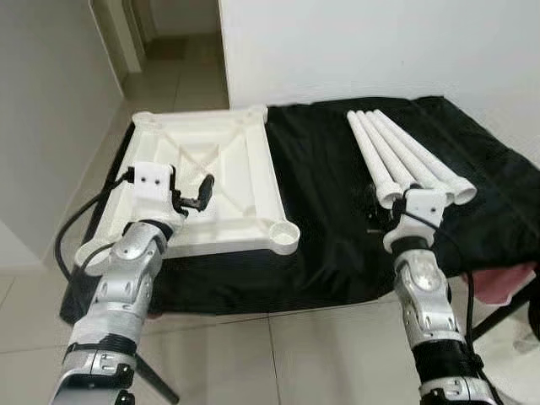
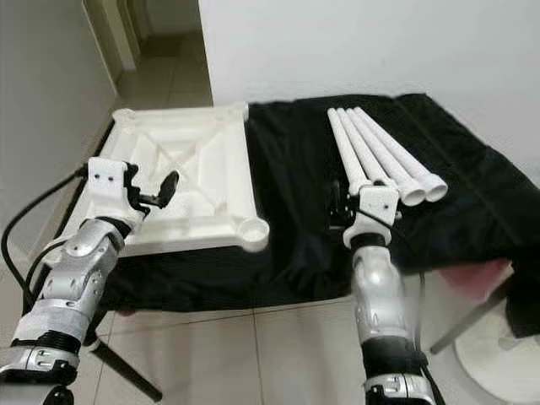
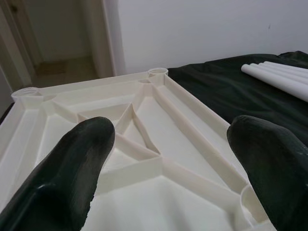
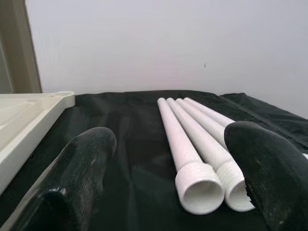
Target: Building children table
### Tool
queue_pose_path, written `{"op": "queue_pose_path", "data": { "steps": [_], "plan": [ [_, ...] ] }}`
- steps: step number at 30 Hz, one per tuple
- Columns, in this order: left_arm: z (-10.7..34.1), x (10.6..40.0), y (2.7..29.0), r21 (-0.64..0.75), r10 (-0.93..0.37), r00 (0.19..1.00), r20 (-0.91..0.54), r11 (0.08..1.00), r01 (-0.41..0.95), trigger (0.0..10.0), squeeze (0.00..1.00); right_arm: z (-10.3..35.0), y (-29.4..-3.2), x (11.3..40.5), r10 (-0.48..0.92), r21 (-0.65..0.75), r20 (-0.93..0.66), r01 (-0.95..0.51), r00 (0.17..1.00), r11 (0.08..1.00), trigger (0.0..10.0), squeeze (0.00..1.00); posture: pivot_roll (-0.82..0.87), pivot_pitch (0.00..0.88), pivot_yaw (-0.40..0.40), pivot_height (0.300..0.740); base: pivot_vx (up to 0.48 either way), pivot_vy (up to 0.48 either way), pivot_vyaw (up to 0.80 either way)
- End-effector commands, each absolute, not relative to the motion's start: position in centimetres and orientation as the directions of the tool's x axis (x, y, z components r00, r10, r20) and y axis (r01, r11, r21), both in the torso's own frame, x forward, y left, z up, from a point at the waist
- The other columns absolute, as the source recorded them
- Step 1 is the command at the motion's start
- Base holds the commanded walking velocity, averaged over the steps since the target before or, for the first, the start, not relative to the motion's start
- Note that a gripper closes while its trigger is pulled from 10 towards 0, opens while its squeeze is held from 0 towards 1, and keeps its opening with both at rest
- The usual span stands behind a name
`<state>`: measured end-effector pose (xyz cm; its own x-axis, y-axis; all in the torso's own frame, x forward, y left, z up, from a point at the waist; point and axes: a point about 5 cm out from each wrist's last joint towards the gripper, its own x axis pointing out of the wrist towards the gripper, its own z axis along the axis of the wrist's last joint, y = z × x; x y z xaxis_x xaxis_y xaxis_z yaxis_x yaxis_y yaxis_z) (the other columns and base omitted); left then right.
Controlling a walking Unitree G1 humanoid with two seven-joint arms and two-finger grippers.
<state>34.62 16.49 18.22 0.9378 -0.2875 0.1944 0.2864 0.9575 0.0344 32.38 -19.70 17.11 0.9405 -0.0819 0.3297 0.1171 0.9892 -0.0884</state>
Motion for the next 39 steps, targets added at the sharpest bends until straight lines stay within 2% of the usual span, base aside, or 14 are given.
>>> {"op": "queue_pose_path", "data": {
  "steps": [1, 8, 22, 29, 36, 39],
  "plan": [
    [18.2, 34.5, 16.7, 0.05, -0.297, 0.934, 0.198, 0.955, 0.293, 10.0, 0.0, 17.0, -19.4, 32.4, -0.073, -0.088, 0.329, 0.108, 0.942, 0.99, 10.0, 0.0, -0.07, 0.002, 0.081, 0.74, 0.266, 0.0, 0.0],
    [18.2, 34.5, 16.6, 0.048, -0.299, 0.934, 0.198, 0.954, 0.295, 10.0, 0.0, 17.0, -19.5, 32.3, -0.076, -0.094, 0.329, 0.113, 0.941, 0.989, 10.0, 0.0, -0.08, 0.005, 0.085, 0.74, 0.264, 0.0, 0.0],
    [17.9, 34.5, 16.2, 0.021, -0.297, 0.933, 0.204, 0.954, 0.3, 10.0, 0.0, 16.9, -20.1, 32.3, -0.113, -0.089, 0.33, 0.15, 0.937, 0.985, 10.0, 0.0, -0.09, 0.0, 0.089, 0.74, 0.0, 0.0, 0.0],
    [17.8, 34.1, 15.6, 0.06, -0.365, 0.911, 0.191, 0.931, 0.36, 10.0, 0.0, 16.3, -21.2, 32.5, -0.208, -0.047, 0.275, 0.23, 0.939, 0.972, 10.0, 0.0, -0.09, 0.0, 0.088, 0.74, 0.0, 0.0, 0.0],
    [17.7, 33.9, 15.2, 0.094, -0.412, 0.895, 0.172, 0.911, 0.401, 10.0, 0.0, 16.1, -21.5, 32.5, -0.23, -0.04, 0.255, 0.248, 0.939, 0.968, 10.0, 0.0, -0.09, 0.0, 0.087, 0.74, 0.0, 0.0, 0.0],
    [17.7, 33.6, 14.7, 0.127, -0.473, 0.868, 0.151, 0.88, 0.458, 10.0, 0.0, 15.6, -22.0, 32.8, -0.229, -0.017, 0.204, 0.237, 0.952, 0.971, 10.0, 0.0, -0.09, 0.0, 0.088, 0.74, 0.0, 0.0, 0.0]
  ]
}}
